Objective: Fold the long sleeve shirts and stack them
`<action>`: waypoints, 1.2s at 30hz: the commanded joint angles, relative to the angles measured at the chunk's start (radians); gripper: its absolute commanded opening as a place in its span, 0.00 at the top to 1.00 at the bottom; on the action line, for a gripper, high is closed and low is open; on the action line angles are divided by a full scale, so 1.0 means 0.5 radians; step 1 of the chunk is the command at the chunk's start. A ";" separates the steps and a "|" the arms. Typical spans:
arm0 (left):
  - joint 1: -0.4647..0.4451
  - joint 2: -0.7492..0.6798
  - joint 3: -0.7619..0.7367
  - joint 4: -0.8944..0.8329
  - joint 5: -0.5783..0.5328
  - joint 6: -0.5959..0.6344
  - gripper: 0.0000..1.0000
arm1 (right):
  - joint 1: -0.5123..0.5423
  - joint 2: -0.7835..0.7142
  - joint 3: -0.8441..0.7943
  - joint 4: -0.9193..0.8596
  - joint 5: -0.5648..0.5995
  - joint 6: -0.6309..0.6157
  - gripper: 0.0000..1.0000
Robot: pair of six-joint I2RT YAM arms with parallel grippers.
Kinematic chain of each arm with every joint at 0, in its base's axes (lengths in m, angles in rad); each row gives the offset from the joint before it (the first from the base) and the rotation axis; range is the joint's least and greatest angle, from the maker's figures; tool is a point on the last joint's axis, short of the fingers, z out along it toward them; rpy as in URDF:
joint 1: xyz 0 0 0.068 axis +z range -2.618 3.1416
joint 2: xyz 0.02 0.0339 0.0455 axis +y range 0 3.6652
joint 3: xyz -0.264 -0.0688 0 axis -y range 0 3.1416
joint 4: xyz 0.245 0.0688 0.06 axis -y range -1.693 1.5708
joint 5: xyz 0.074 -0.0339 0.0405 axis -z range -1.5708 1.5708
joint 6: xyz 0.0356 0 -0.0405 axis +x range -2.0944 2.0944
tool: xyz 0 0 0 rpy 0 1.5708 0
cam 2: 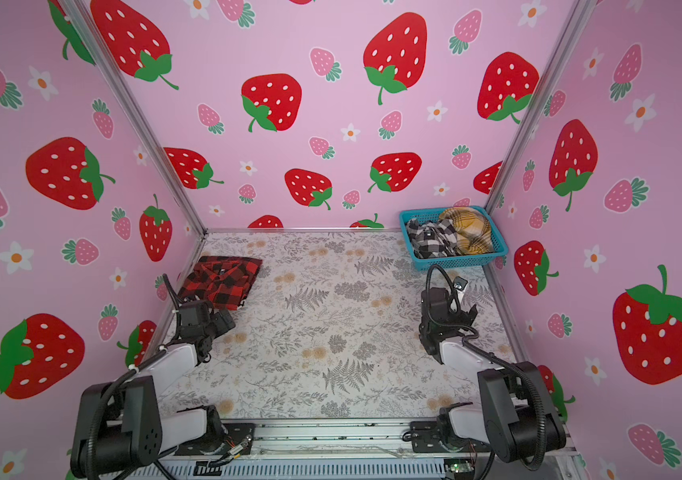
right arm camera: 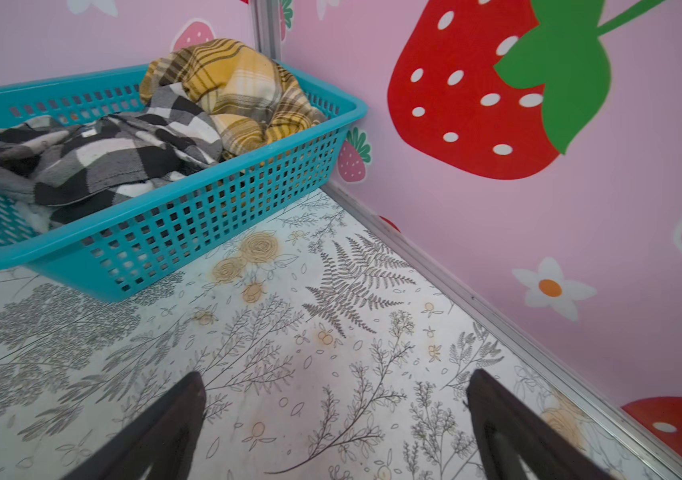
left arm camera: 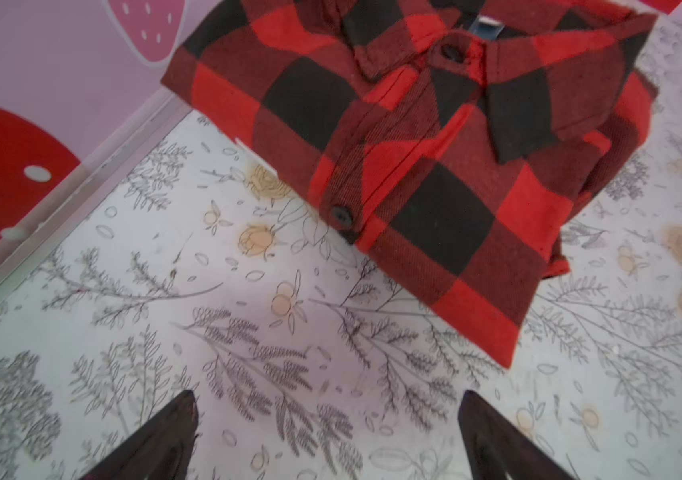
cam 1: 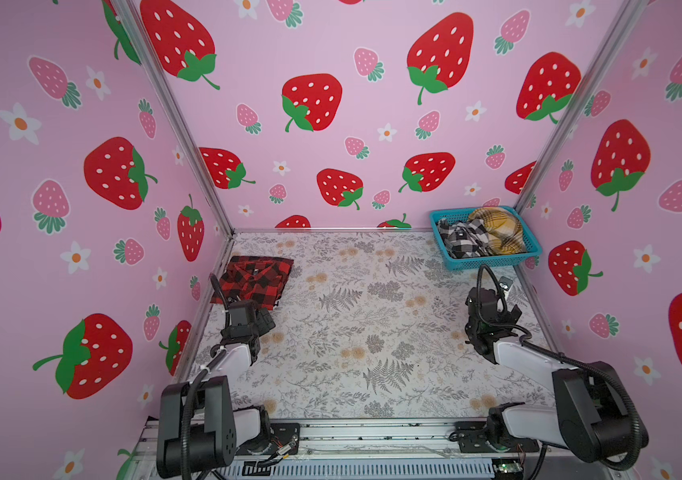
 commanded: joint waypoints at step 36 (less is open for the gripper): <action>-0.379 0.513 -0.022 1.231 0.002 0.488 0.01 | -0.370 0.531 -0.347 1.530 -1.422 -0.808 0.01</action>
